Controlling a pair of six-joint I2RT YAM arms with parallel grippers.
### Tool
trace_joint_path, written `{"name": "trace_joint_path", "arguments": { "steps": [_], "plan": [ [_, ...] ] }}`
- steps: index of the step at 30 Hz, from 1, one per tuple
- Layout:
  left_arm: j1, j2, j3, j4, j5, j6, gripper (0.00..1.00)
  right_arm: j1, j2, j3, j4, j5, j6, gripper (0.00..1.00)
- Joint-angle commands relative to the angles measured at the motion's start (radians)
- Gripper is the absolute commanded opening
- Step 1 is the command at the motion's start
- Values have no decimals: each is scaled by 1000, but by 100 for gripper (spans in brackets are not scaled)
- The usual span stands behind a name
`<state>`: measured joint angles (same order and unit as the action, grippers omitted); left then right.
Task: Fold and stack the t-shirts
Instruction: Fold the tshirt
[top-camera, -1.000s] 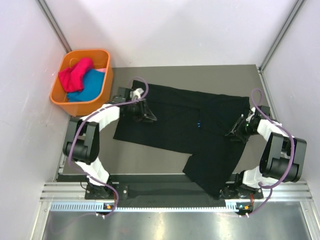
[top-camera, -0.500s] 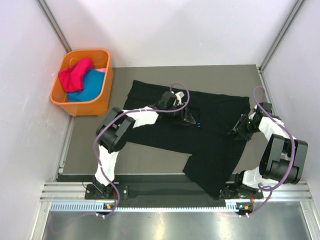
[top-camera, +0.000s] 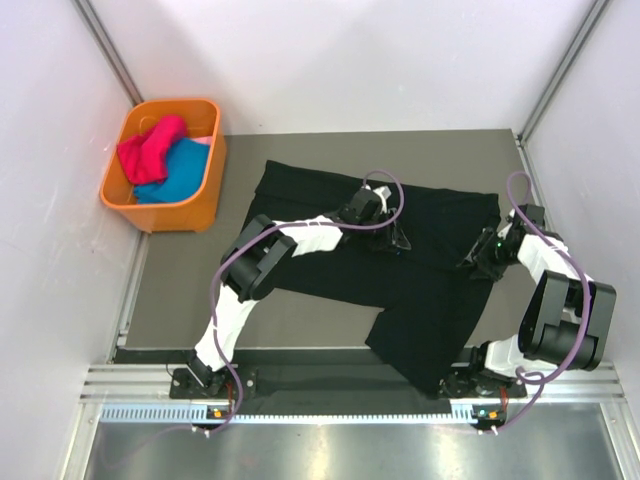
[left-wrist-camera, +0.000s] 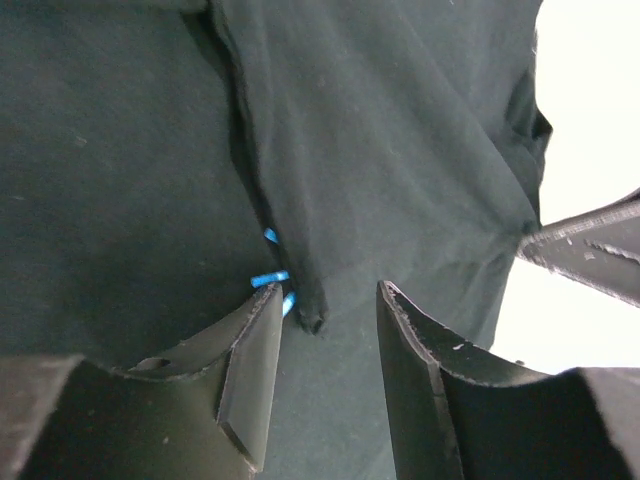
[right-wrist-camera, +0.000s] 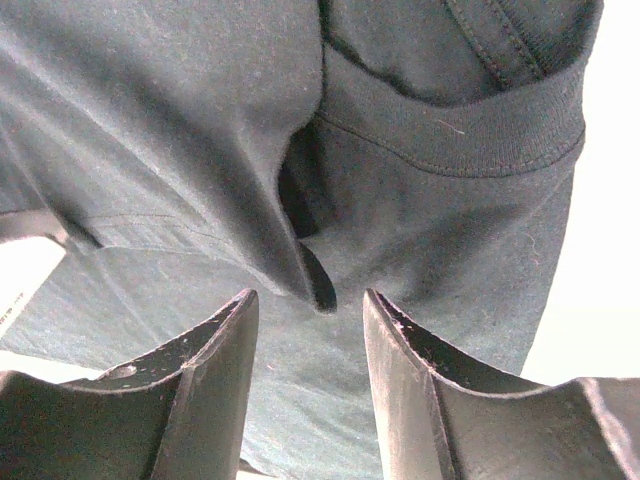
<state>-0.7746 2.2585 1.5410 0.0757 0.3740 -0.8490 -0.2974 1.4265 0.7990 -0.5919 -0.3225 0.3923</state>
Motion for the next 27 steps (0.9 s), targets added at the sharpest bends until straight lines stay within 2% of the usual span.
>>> {"name": "trace_joint_path", "arguments": {
  "steps": [1,5,12,16,22,24,25,27],
  "plan": [
    [-11,-7,44,-57,-81,27,48,0,-21,17,10,0,-17,47],
    [-17,16,44,-71,-66,10,47,0,-17,14,15,-6,-15,45],
    [-17,18,53,-114,-53,31,32,0,-26,-3,21,-1,-21,37],
    [-17,33,102,-140,-32,53,19,1,-20,-9,44,-3,-27,32],
    [-17,27,131,-168,-3,67,11,4,12,-9,92,-52,-30,29],
    [-15,24,131,-174,6,68,7,6,26,-7,107,-87,-29,23],
    [-14,24,131,-178,14,70,6,6,32,-7,110,-99,-27,12],
    [-8,23,134,-183,28,68,0,6,34,-6,100,-102,-23,1]
  ]
}}
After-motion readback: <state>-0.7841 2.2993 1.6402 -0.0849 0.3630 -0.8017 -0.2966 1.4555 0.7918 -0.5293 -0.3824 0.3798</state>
